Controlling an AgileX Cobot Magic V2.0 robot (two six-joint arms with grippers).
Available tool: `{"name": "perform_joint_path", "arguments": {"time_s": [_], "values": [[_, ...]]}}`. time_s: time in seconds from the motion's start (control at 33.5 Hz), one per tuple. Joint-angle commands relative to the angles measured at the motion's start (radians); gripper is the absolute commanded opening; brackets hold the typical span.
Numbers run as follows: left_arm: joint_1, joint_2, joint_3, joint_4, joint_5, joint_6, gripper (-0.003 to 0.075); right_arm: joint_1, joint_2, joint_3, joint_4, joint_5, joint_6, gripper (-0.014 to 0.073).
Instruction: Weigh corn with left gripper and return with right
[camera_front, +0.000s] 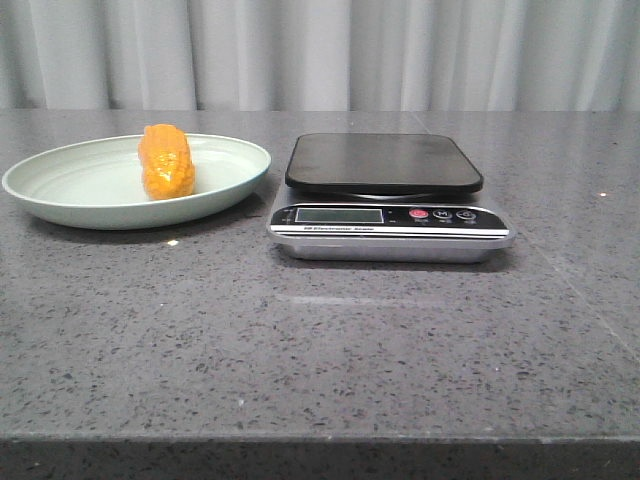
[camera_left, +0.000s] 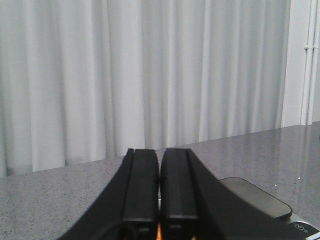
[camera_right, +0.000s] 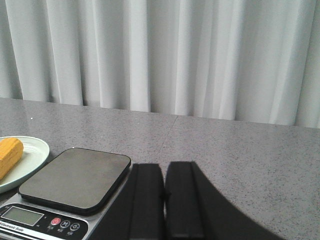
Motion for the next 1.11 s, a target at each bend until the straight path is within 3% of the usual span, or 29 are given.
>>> {"name": "perform_joint_path", "arguments": {"time_s": [0.0,0.33,0.84,1.08], "values": [[0.002,0.007,-0.026,-0.001,-0.077,0.000,0.0134,-0.007,0.009,-0.024,-0.003,-0.067,-0.007,0.0169],[0.013,-0.005,0.023,-0.001,-0.086,0.000,0.0134,-0.007,0.009,-0.024,-0.003,-0.067,-0.007,0.0169],[0.453,-0.328,0.299,-0.008,0.013,-0.011,0.0134,-0.007,0.009,-0.024,-0.003,-0.067,-0.007,0.0169],[0.499,-0.329,0.314,-0.008,0.073,-0.036,0.0134,-0.007,0.009,-0.024,-0.003,-0.060,-0.007,0.0169]]}}
